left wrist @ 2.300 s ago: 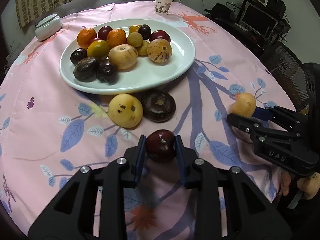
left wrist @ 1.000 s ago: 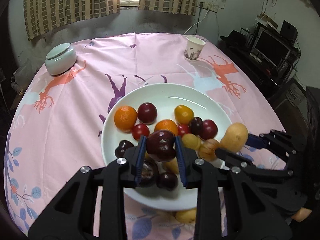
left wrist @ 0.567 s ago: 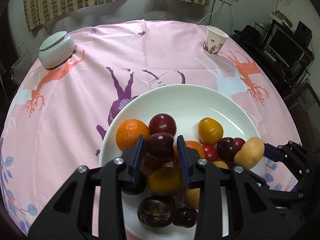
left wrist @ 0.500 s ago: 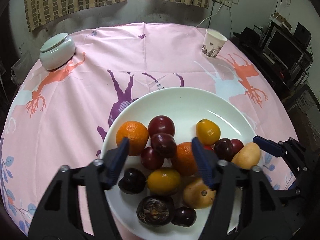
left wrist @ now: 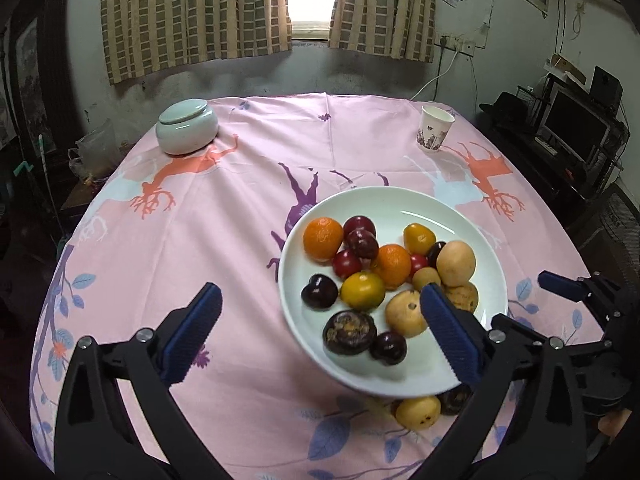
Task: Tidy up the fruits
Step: 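Open both grippers to release the pear and plum onto the plate, then grasp a dark mangosteen with the right gripper while the left grasps a yellow pear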
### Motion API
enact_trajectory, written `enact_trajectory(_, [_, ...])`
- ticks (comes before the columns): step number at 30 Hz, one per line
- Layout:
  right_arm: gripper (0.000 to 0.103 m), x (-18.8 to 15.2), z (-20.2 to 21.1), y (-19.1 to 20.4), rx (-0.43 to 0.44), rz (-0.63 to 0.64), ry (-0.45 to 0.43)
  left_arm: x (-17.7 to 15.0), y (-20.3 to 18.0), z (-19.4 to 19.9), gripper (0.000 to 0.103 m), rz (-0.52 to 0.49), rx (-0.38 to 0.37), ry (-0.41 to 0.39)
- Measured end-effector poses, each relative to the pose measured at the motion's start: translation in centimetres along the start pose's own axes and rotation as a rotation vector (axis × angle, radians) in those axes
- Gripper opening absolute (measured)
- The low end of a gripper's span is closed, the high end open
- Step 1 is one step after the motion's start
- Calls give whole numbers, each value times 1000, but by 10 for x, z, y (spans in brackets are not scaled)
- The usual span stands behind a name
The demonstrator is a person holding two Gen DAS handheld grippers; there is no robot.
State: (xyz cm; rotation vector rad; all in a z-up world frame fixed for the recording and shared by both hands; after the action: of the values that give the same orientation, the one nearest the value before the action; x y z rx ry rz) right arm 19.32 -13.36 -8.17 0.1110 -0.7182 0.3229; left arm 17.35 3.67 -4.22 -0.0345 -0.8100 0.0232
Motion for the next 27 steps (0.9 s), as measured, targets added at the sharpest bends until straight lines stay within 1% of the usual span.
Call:
enact_trajectory(1, [95,-6,8,1,-13,-1,-10,-8,1,5,101,2,1,0])
enact_trajectory(4, [97,-23,29,8,-46,7,-32,-34,2,17,101,18,27,7])
enact_trajectory(7, [102,-37,45,20,-48,21,-45,-58,-3,25,101,19,2,17])
enact_trajectory(10, [102,-47,50,30,-45,26,-31,-75,-8,29,101,15,-15,34])
enact_trajectory(14, [102,-55,42,33,-21,-12,12,-84,-9,32,101,8,-15,51])
enact_trajectory(17, [102,-60,40,32,7,-44,28,-88,-8,35,101,13,-11,52])
enact_trajectory(22, [102,-70,34,29,18,-64,56,-92,-8,35,101,20,-24,61])
enact_trajectory(27, [102,-81,28,33,30,-23,19,-105,2,35,101,24,5,68])
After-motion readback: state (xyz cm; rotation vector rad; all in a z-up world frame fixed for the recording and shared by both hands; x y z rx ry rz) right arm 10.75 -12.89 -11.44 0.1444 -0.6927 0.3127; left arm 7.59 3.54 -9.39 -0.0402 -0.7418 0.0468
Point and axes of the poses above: each gripper's, at about its wrist camera, not at the fingertips, and z roughly against the way its jaws point, y to its left, x to its top, the point moved 7 cm from there along -z, roughly the way its jaws point, and after that the axes turned 2 degrees about -y, right-handed, at the moved point
